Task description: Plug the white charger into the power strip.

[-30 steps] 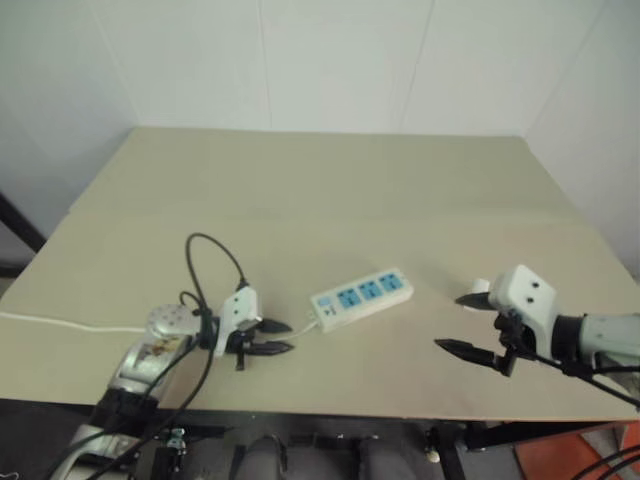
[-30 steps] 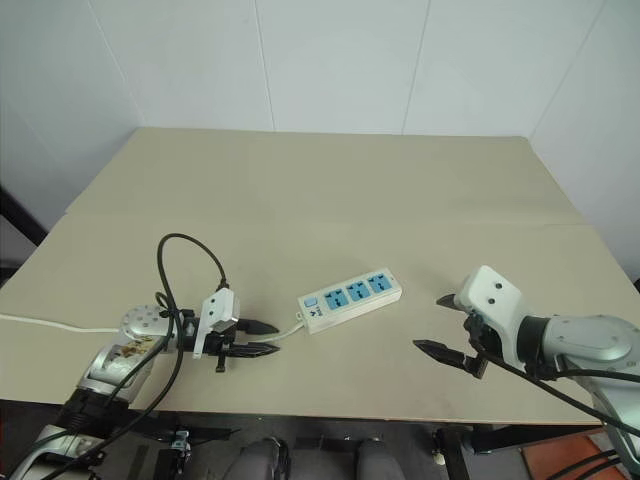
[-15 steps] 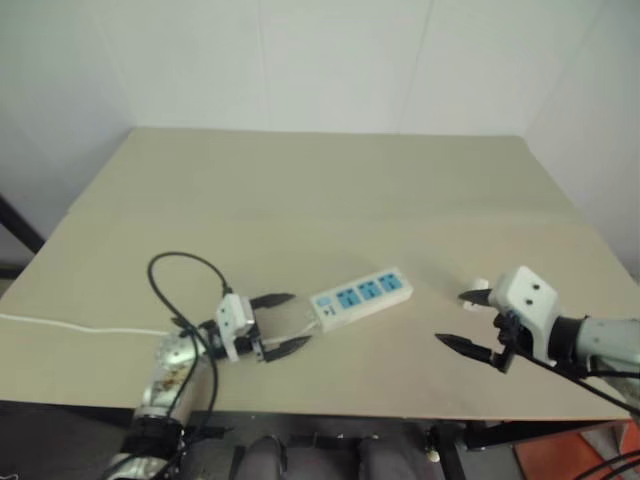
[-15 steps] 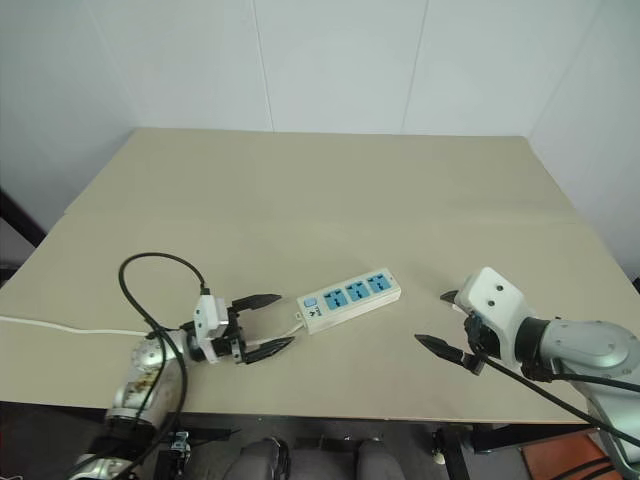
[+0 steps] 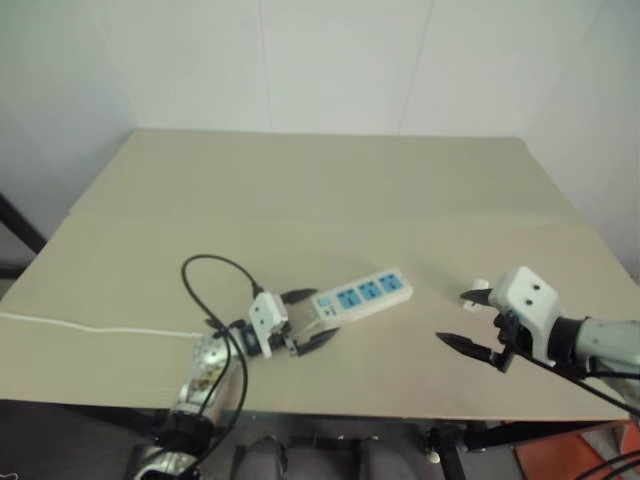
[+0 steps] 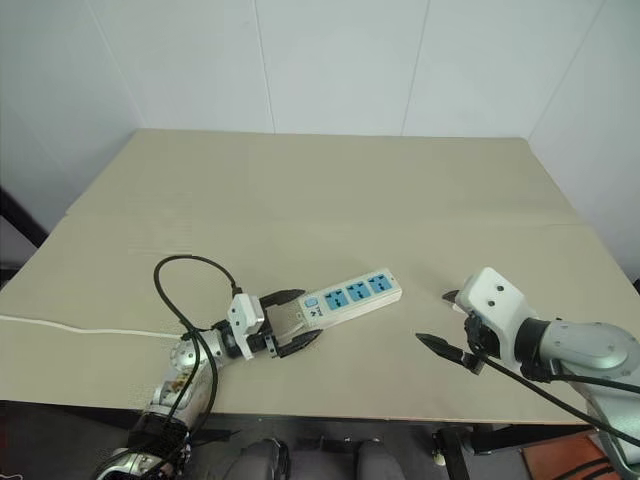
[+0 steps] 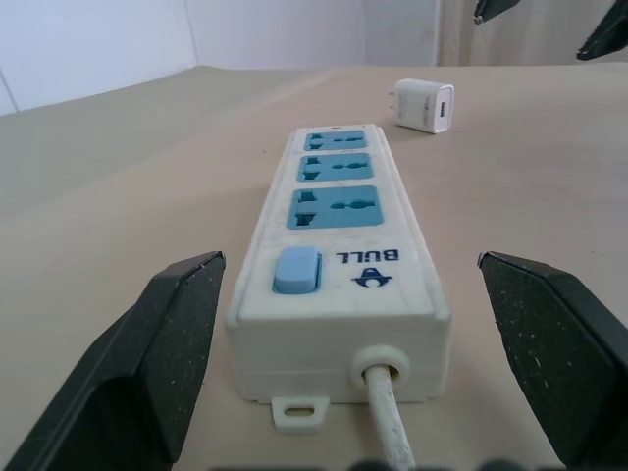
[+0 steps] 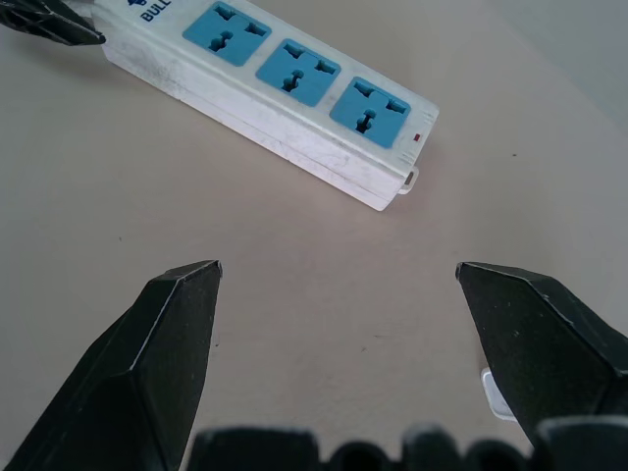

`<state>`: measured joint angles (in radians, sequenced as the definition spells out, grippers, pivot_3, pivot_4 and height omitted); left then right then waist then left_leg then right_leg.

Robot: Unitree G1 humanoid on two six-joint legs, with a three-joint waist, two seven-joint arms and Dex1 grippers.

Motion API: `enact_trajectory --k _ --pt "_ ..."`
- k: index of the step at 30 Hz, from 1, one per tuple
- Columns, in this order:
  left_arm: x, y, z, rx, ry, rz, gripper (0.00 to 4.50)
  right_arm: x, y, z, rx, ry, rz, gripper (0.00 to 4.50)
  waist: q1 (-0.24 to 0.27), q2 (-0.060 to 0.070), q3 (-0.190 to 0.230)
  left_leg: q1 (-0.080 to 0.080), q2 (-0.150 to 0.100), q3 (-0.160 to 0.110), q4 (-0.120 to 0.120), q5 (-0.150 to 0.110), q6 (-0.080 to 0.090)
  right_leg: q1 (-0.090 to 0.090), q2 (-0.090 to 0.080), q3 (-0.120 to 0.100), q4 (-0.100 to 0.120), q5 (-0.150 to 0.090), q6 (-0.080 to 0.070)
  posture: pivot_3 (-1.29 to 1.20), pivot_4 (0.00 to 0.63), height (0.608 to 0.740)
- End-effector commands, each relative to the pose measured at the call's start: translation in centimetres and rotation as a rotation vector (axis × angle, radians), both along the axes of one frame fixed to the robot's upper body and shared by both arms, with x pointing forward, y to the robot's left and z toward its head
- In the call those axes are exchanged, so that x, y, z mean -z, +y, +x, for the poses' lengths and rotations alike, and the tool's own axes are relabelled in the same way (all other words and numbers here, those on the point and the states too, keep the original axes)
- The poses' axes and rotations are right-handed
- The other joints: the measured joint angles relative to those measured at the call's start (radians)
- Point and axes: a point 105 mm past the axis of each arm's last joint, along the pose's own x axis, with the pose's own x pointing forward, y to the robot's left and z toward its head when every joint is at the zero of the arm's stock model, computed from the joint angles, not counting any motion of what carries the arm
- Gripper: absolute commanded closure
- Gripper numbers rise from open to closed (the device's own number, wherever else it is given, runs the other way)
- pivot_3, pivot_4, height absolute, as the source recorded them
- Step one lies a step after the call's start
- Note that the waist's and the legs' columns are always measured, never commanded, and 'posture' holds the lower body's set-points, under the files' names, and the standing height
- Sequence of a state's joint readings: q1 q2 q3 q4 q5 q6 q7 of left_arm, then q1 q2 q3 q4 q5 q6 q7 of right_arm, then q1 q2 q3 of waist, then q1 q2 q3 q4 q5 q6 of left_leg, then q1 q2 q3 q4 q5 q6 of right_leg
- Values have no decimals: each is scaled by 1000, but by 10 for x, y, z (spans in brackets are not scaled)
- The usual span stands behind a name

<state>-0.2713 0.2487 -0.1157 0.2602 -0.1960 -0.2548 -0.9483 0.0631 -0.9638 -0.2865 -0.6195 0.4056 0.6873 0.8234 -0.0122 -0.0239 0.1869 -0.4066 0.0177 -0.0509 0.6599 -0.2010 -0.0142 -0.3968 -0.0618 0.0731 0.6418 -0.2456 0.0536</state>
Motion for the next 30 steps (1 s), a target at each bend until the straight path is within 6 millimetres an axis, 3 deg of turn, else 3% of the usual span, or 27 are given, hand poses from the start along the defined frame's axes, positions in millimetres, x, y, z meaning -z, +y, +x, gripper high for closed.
enact_trajectory --k 1,17,20,22,25,30 --pt "-6 -2 5 -14 6 -13 8 -6 2 0 -5 -47 -19 0 0 0 0 0 0 0 0 0 0 0 0 0 0 0 0 0 150 740" --pt "1 -5 -2 67 124 73 8 -2 1 1 11 -49 -28 0 -2 0 0 0 0 0 0 0 0 0 0 0 0 0 0 0 150 740" --pt "0 -6 2 40 127 53 615 -2 2 2 10 -51 -33 0 -2 0 0 0 0 0 0 0 0 1 0 0 -1 0 0 0 150 740" --pt "0 -7 4 35 123 56 1250 -2 1 3 9 -50 -38 0 -1 0 0 0 0 0 0 0 0 0 0 0 -1 0 0 0 150 740" --pt "-1 -8 5 39 117 59 1296 -2 -1 4 -1 -47 -65 0 1 0 0 0 0 0 0 0 0 0 0 0 -1 0 0 0 150 740" --pt "-5 -12 -1 125 102 69 1296 -13 -17 12 -119 -91 -260 0 0 0 0 0 0 1 0 0 0 0 -1 0 -1 0 0 0 150 740"
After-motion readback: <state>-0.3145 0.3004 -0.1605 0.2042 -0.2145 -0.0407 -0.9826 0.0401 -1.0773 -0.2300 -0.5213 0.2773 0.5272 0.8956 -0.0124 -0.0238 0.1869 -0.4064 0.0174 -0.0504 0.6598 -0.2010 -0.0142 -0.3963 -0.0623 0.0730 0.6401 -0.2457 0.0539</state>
